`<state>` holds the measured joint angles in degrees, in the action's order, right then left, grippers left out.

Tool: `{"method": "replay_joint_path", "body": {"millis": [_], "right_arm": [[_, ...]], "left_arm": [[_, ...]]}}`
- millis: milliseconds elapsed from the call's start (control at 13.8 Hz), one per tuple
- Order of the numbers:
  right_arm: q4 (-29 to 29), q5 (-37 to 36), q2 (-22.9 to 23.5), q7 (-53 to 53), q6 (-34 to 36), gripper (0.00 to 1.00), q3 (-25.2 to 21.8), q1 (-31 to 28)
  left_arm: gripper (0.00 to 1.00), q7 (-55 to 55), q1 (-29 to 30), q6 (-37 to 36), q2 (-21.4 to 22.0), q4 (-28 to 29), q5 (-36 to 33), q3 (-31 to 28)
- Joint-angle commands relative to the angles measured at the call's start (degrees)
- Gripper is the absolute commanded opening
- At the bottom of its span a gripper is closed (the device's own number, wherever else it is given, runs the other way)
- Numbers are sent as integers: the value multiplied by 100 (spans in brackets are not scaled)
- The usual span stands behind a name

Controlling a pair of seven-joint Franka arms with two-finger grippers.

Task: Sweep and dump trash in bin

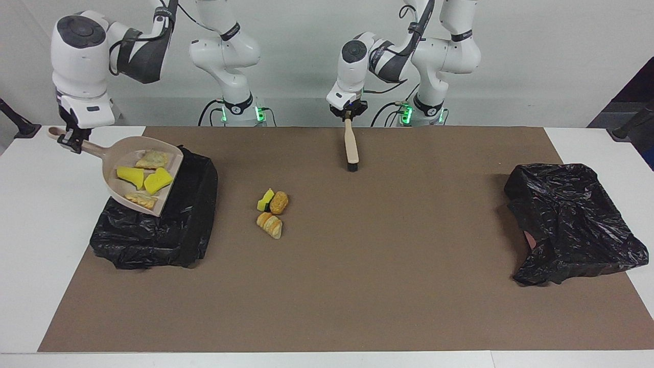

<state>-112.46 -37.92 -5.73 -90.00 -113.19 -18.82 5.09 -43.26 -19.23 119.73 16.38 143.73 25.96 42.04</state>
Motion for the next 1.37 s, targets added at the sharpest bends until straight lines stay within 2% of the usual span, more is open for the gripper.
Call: {"method": "replay_joint_path", "body": {"millis": [0,145,289,434,578,723,867,1012,1301], "right_arm": [[-118,-679,2,-403,-125,0,115,71],[-197,-866,-7,-518,-107,0,343,89],[-180,-1435,11,-536,-55,0,632,106],[-180,-1596,-7,-527,42,0,713,106],[-162,-1762,-15,-449,287,0,757,115],[-145,-1903,-68,102,900,0,975,115],[-66,-2000,-164,710,1708,0,1335,106],[-83,-2044,-331,1045,2255,0,1582,106],[-83,-2062,-376,1178,2459,0,1627,106]], "left_arm": [[100,81,-11,103,23,103,111,-38],[100,168,50,59,-109,-54,94,-82],[100,624,278,41,-135,-256,33,-266],[100,1090,227,33,-135,-520,-90,-879],[100,1416,217,-55,-161,-775,-956,-1398],[100,1864,235,-117,-441,-1125,-1652,-2038],[100,2180,209,-387,-731,-1783,-2276,-2725],[100,2802,261,-906,-1004,-2600,-2560,-3279],[100,4095,288,-1723,-1269,-4016,-2569,-4273]]}}
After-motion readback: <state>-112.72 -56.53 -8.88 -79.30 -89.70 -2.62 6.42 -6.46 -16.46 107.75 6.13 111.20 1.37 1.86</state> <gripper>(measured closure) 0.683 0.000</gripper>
